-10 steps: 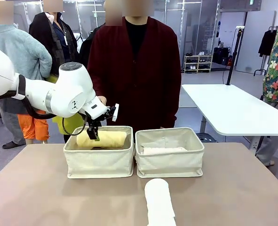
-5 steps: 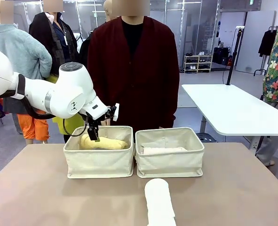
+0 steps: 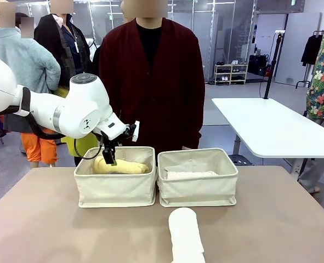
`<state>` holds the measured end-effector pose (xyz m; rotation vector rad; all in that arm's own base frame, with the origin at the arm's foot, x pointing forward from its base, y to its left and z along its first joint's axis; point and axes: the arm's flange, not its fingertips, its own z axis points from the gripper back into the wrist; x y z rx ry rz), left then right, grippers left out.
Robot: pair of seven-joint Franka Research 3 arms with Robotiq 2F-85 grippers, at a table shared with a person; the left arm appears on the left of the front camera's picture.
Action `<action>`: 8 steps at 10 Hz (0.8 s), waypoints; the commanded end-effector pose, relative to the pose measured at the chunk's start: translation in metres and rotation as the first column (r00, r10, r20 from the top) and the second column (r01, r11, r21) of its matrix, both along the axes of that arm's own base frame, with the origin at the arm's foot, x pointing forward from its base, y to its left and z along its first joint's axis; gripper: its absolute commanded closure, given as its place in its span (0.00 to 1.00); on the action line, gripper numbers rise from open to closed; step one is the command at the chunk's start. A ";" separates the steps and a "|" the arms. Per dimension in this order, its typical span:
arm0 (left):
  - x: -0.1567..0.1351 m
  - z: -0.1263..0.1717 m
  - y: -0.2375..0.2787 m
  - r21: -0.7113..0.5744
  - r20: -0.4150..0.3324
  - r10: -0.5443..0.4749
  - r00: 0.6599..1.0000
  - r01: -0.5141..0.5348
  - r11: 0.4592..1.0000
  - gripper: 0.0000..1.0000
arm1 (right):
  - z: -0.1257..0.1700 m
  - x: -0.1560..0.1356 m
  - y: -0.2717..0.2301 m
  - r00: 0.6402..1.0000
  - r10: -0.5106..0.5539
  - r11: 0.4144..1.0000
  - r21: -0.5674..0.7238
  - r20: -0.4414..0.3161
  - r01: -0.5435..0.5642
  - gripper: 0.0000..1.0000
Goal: Divide the towels into two baskets.
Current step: Pick up one hotel-folded towel from the bottom of the table and place it in the Fabric basket indicated by the person.
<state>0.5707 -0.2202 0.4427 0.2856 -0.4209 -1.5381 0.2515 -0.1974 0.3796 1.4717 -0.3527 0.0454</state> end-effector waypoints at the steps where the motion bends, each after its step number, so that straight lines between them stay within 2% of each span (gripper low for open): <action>1: 0.004 0.004 0.003 0.016 0.003 -0.016 1.000 0.016 1.000 0.00 | 0.005 -0.001 0.000 1.000 0.002 1.000 -0.002 -0.012 -0.002 0.05; 2: 0.000 0.000 0.000 0.000 0.000 0.000 1.000 0.000 1.000 0.03 | 0.005 -0.001 0.000 1.000 0.002 1.000 -0.002 -0.012 -0.002 0.05; 3: -0.019 0.028 0.024 -0.036 0.033 0.017 0.999 -0.016 0.999 0.00 | 0.005 -0.001 0.000 1.000 0.002 1.000 -0.002 -0.012 -0.002 0.05; 4: -0.042 0.057 0.052 -0.173 0.050 0.049 0.998 -0.039 0.984 0.00 | 0.005 -0.001 0.000 1.000 0.002 1.000 -0.002 -0.012 -0.002 0.05; 5: -0.060 0.076 0.076 -0.219 0.011 0.078 0.997 -0.074 0.973 0.00 | 0.005 -0.001 0.000 1.000 0.002 1.000 -0.002 -0.012 -0.002 0.05; 6: -0.072 0.086 0.103 -0.296 -0.074 0.107 0.991 -0.124 0.947 0.00 | 0.005 -0.001 0.000 1.000 0.002 1.000 -0.002 -0.012 -0.002 0.05; 7: -0.082 0.093 0.131 -0.390 -0.170 0.144 0.975 -0.201 0.899 0.00 | 0.005 -0.001 0.000 1.000 0.002 1.000 -0.002 -0.012 -0.002 0.05; 8: -0.092 0.098 0.167 -0.520 -0.291 0.174 0.941 -0.308 0.797 0.00 | 0.005 -0.001 0.000 1.000 0.002 1.000 -0.002 -0.012 -0.002 0.05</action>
